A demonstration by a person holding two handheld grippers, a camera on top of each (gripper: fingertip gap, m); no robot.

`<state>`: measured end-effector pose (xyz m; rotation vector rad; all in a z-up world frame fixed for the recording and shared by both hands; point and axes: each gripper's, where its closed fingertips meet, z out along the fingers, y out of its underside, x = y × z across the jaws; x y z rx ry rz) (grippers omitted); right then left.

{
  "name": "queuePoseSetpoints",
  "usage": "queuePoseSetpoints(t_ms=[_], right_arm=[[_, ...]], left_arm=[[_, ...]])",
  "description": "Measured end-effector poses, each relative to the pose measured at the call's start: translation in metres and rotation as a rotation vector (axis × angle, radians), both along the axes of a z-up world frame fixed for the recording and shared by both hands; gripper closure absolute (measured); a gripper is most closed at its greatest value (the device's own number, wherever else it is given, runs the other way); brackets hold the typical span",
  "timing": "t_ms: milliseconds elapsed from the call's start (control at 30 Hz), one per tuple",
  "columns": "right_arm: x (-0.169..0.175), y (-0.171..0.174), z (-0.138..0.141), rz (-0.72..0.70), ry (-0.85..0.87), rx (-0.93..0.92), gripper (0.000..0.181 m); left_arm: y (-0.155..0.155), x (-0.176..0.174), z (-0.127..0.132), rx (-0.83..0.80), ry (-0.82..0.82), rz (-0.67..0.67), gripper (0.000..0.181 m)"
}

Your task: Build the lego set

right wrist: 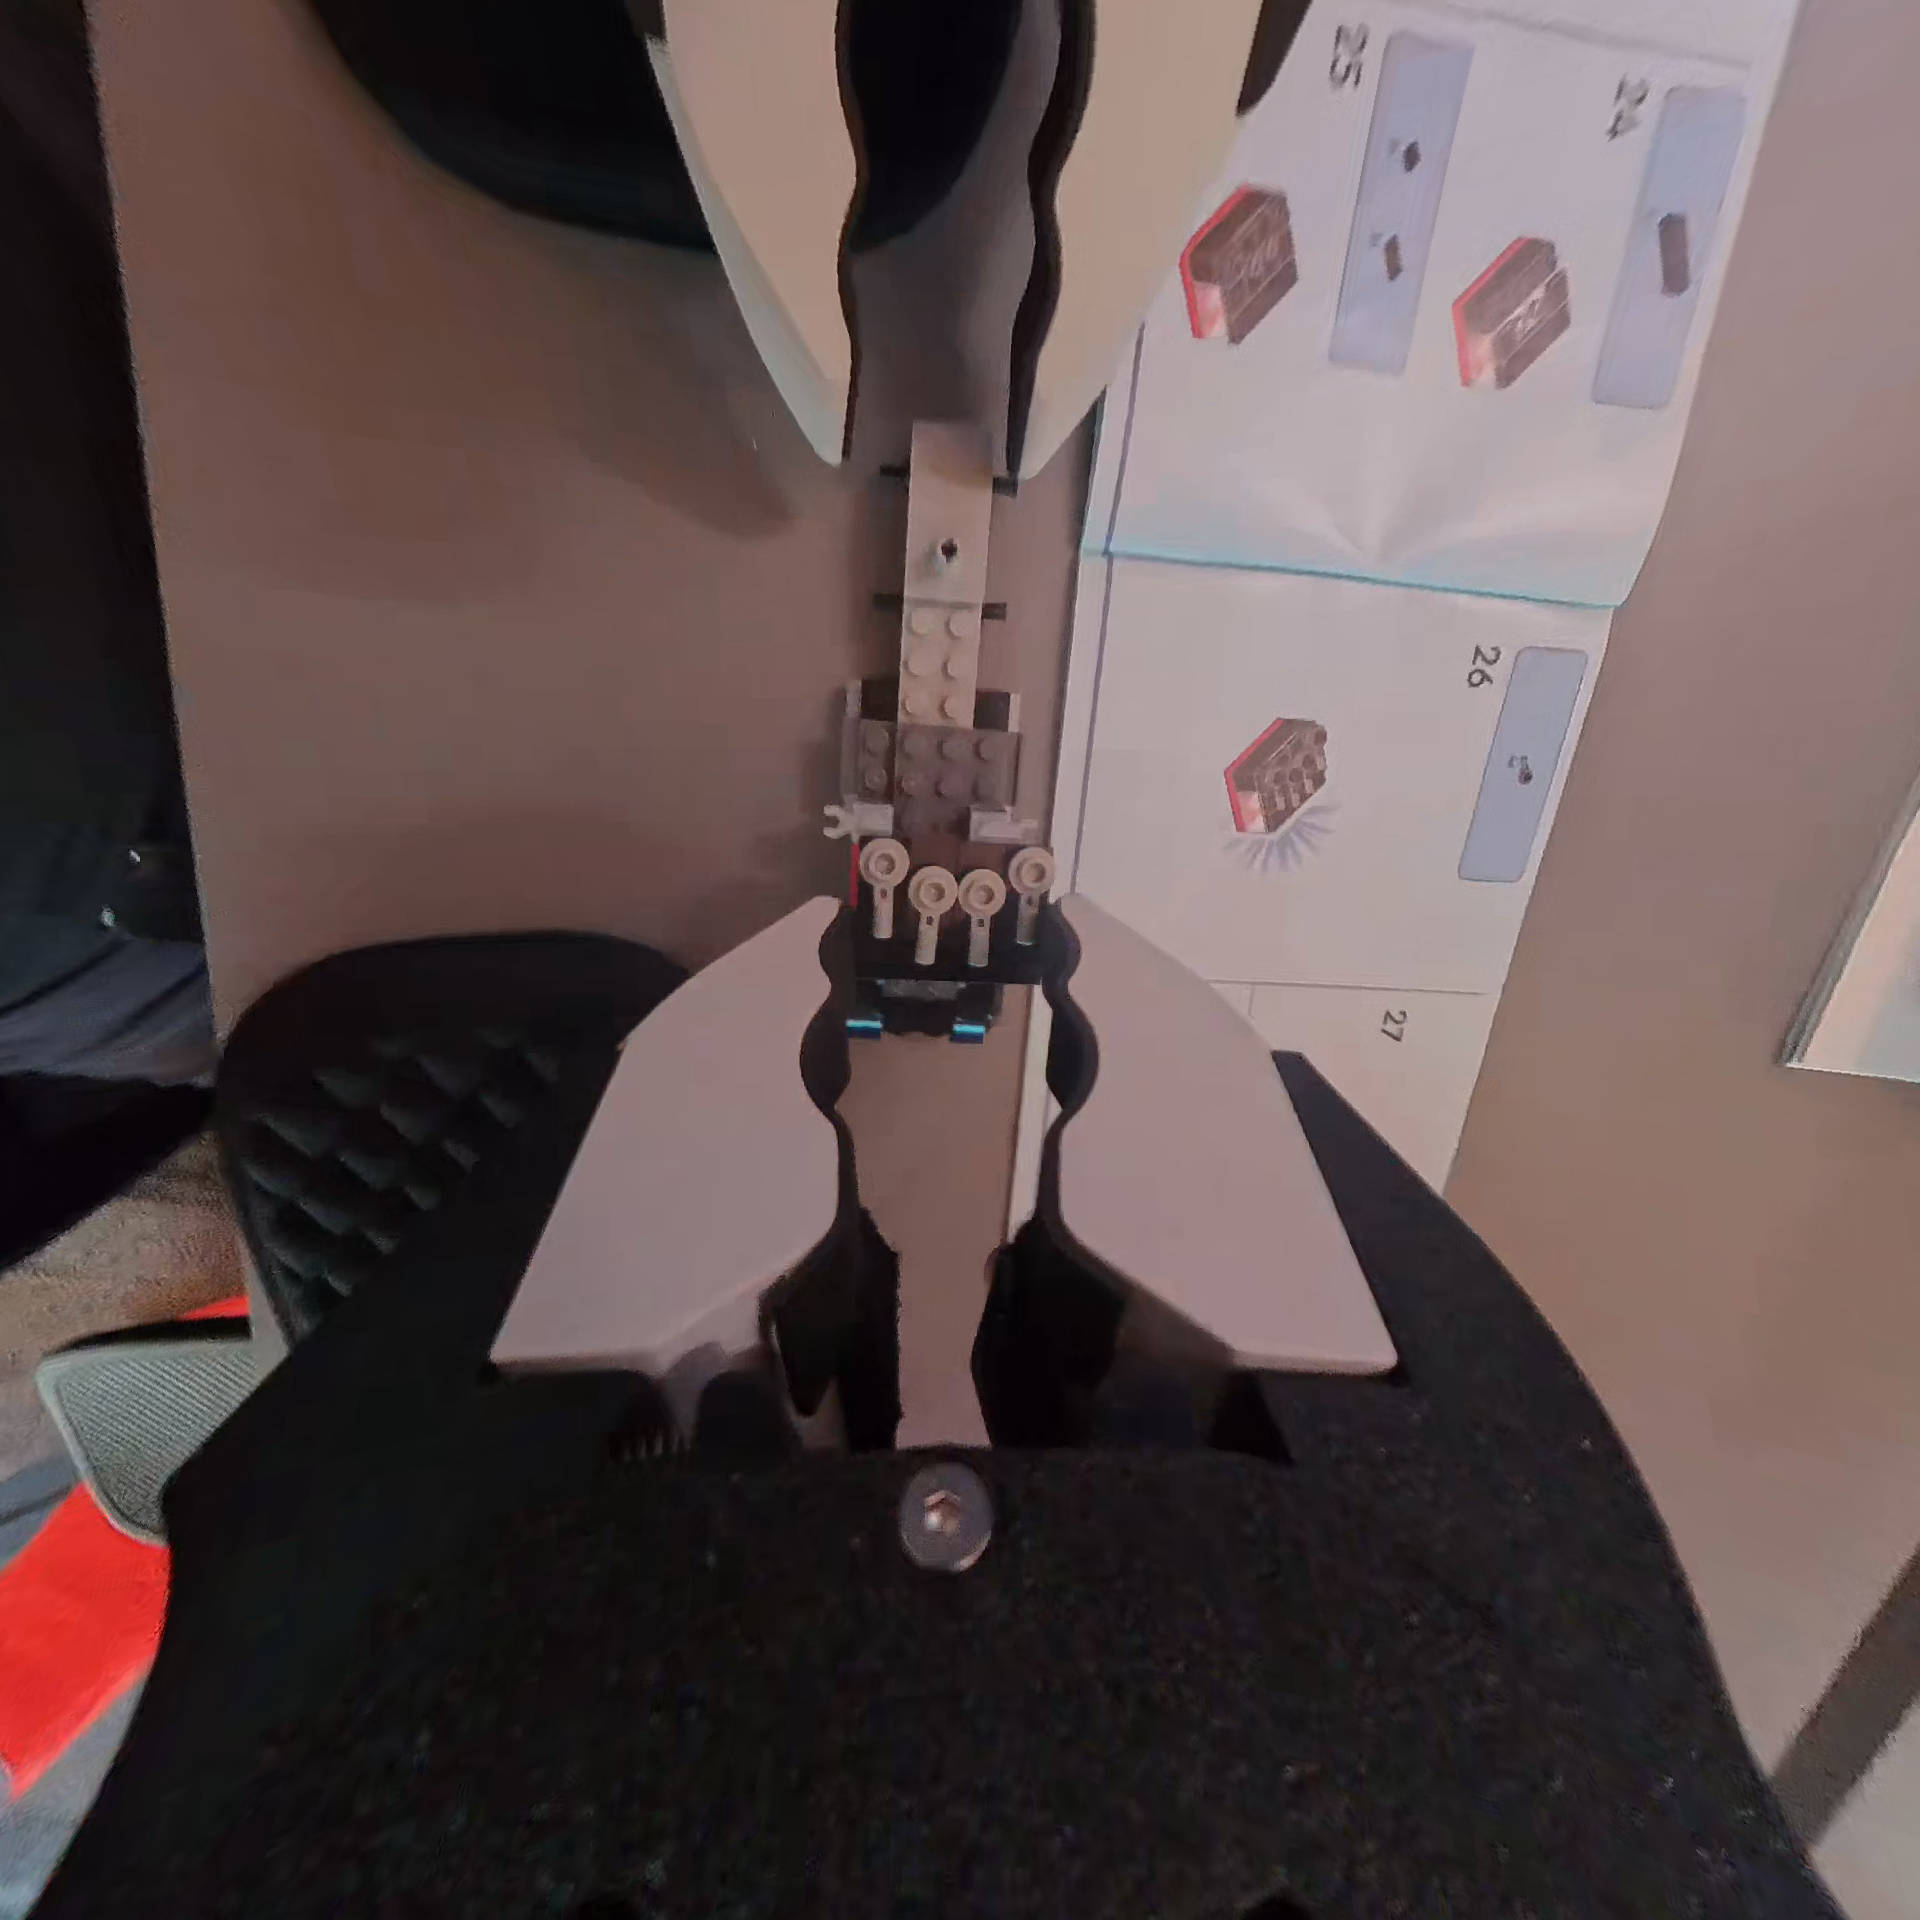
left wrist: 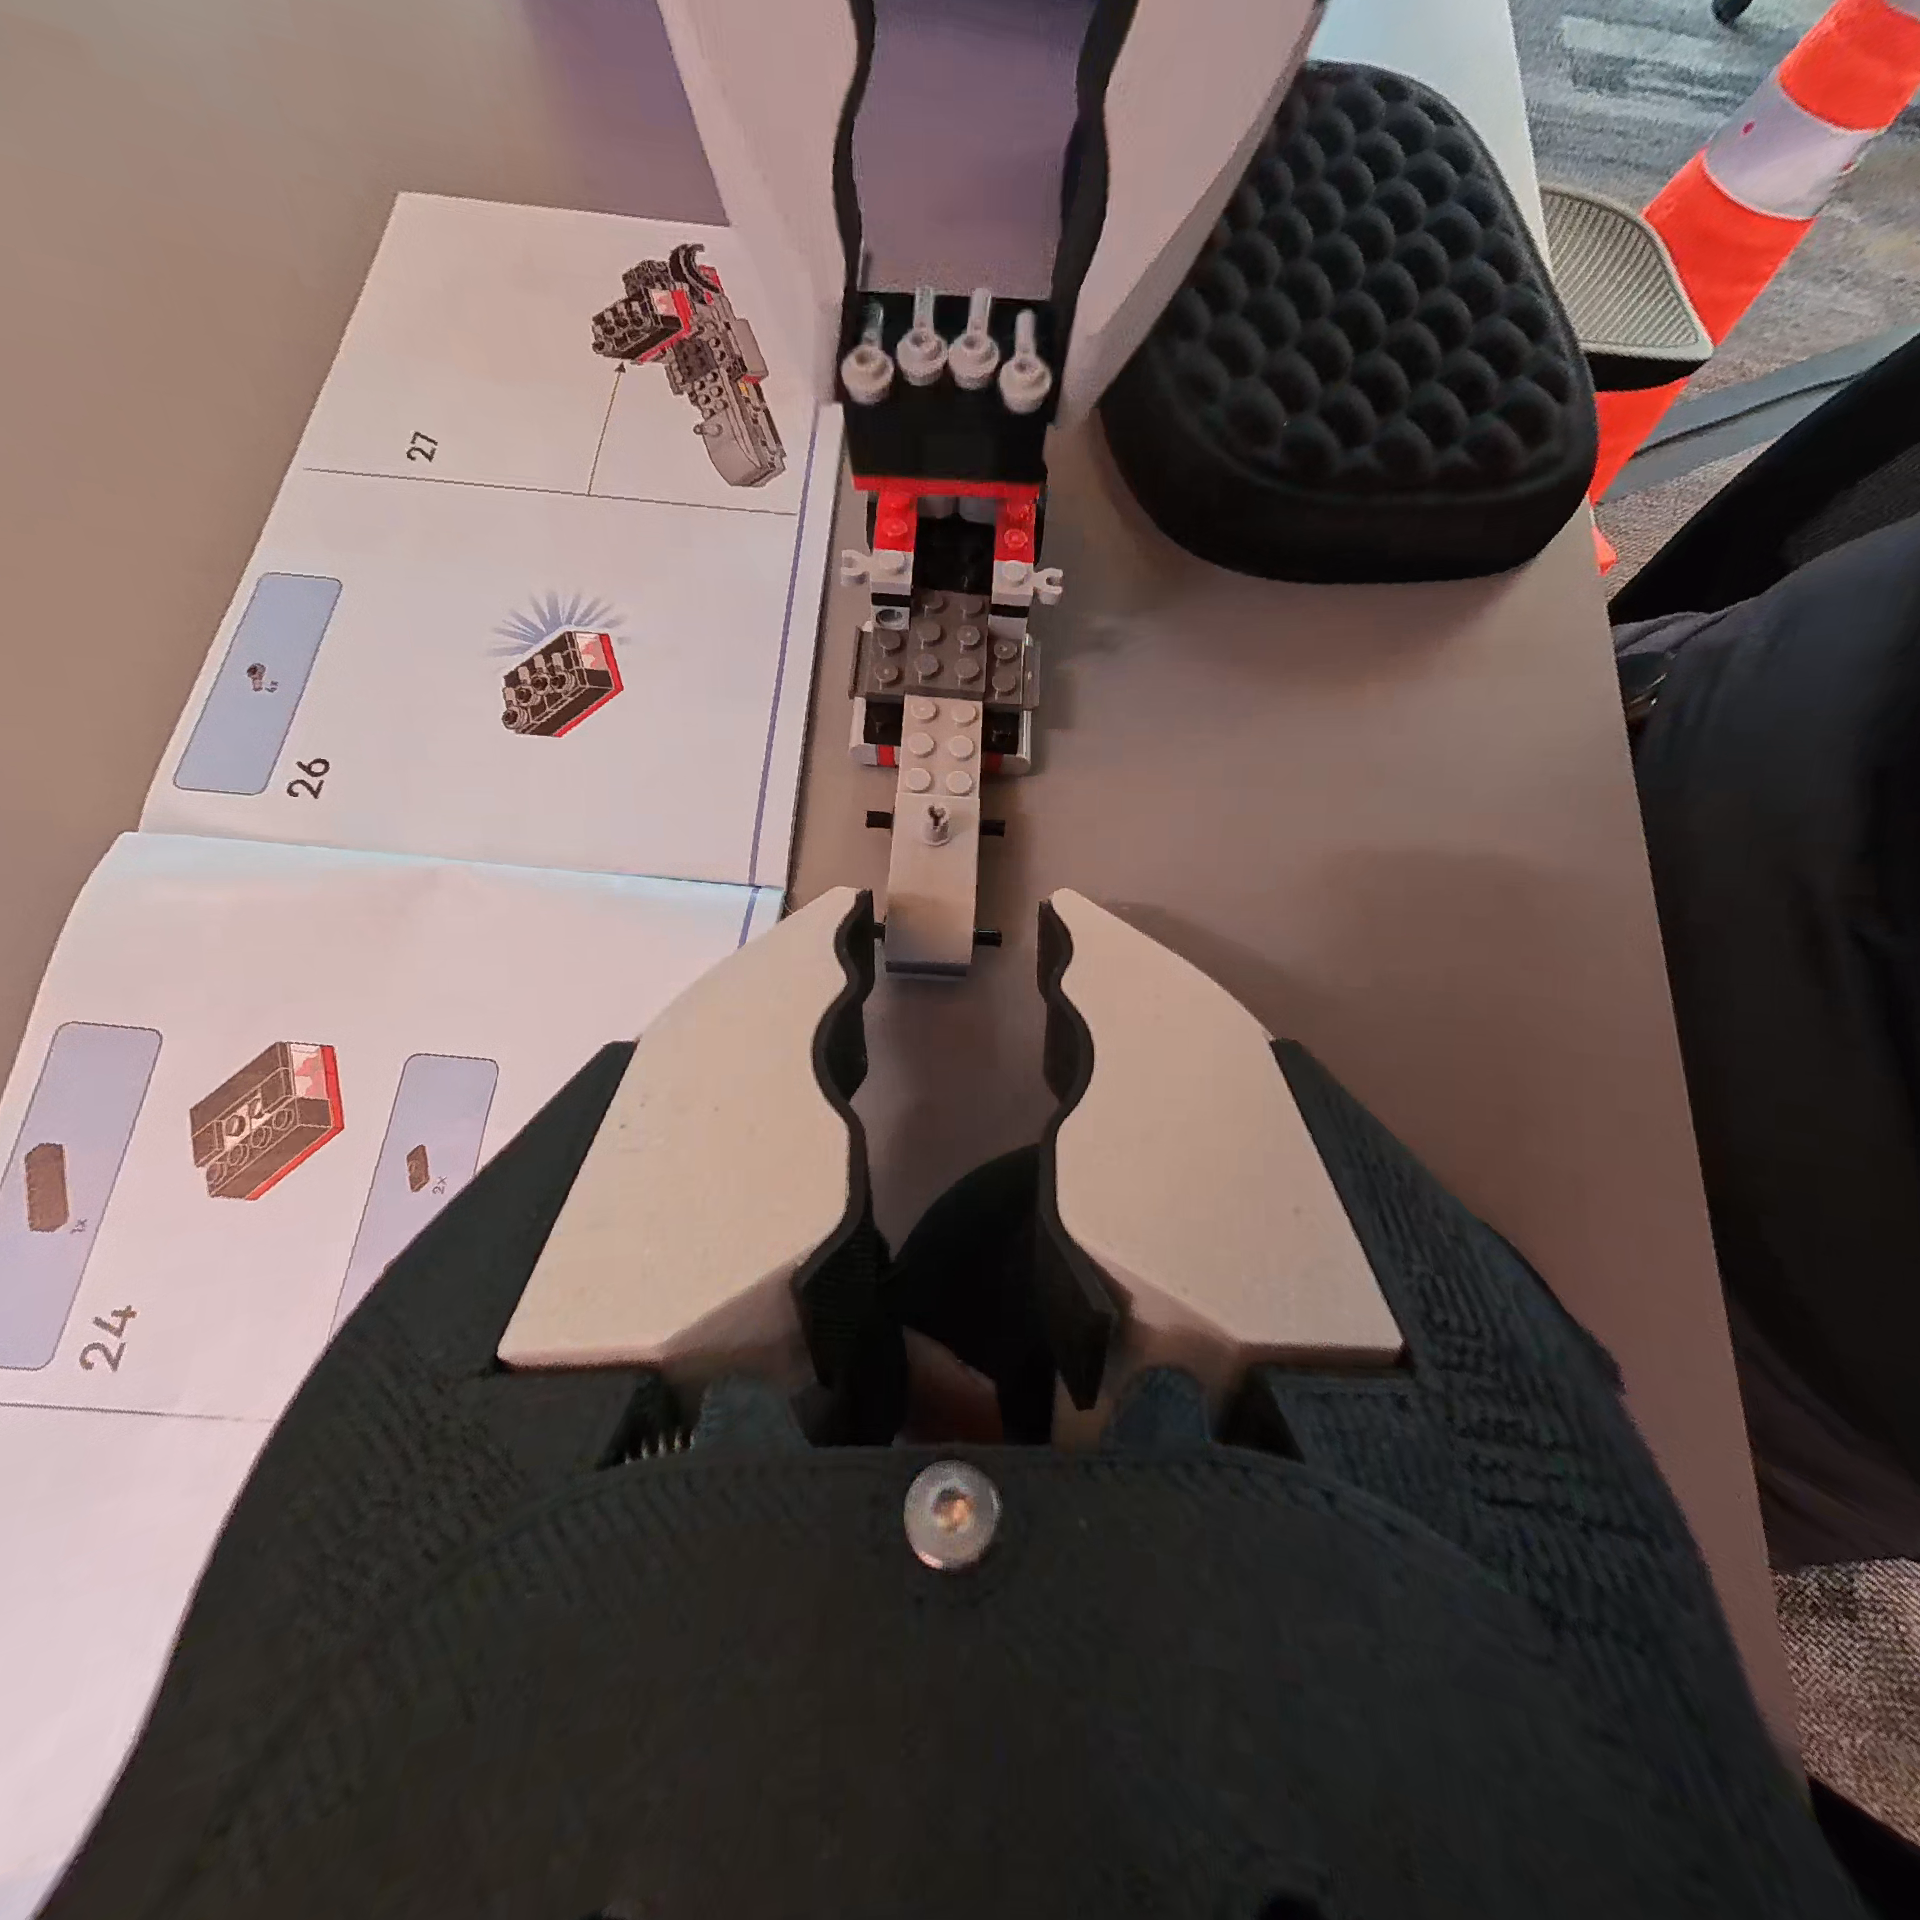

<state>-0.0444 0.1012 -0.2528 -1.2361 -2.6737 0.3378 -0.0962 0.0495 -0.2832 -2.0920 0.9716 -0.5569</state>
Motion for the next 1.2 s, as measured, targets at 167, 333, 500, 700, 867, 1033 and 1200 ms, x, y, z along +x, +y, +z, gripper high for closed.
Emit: queuePoseSetpoints(t_ms=[167,333,500,700,867,1033,1200], right_arm=[[0.000,0.017,0.009,-0.053,0.036,-0.031,0.147],[0.002,0.004,-0.007,-0.007,0.019,-0.035,0.147],[0.002,-0.001,-0.015,0.009,0.004,-0.019,0.147],[0.000,-0.004,-0.017,0.021,0.004,-0.016,0.147],[0.001,-0.003,-0.018,0.026,-0.002,0.001,0.147],[0.001,-0.003,-0.018,0.025,-0.006,0.014,0.147],[0.001,-0.003,-0.018,0.036,-0.025,0.052,0.147]], left_arm=[[0.000,0.000,0.000,0.000,-0.001,0.003,0.151],[0.000,0.000,-0.004,-0.013,0.026,0.001,0.151],[0.000,0.000,-0.005,-0.012,0.035,-0.001,0.151],[0.000,0.000,-0.005,-0.011,0.034,-0.002,0.151],[0.000,0.000,-0.005,-0.012,0.035,-0.002,0.151],[0.000,0.000,-0.006,-0.013,0.041,-0.002,0.151],[0.000,0.000,-0.006,-0.014,0.047,-0.003,0.152]])
